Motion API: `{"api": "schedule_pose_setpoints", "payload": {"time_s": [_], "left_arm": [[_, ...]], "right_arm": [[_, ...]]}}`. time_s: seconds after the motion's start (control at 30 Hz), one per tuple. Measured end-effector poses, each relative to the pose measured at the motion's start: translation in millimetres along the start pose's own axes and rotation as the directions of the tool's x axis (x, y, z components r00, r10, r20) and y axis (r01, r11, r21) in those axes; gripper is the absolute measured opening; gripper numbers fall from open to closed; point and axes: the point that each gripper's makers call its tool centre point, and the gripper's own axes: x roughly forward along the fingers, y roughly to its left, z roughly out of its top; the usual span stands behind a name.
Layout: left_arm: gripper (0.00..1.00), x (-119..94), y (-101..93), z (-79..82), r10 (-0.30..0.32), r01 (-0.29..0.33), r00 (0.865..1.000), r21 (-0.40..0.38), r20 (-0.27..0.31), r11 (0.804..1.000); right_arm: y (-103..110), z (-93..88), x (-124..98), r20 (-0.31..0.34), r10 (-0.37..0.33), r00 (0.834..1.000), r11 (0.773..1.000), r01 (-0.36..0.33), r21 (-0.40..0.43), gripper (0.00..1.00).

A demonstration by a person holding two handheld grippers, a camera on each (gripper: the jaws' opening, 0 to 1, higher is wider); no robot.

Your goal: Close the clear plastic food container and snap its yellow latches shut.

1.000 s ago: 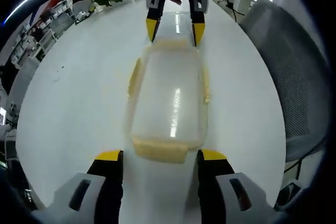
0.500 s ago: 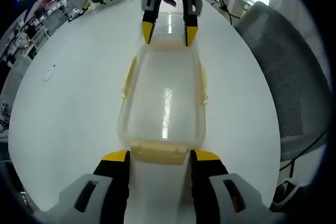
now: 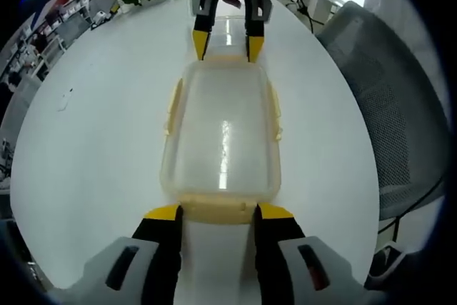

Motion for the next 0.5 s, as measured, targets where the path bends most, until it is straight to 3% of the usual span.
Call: {"api": "schedule_pose_setpoints", "payload": {"time_s": [0.5], "left_arm": [[0.38,-2.1,-3.4,0.0,0.04,-0.04,0.999,0.008,-0.002,0.999]], "right_arm": [[9.3,-0.7,-0.3,-0.017,-0.023,1.0,0.998,0.024,0.055,0.38]]}}
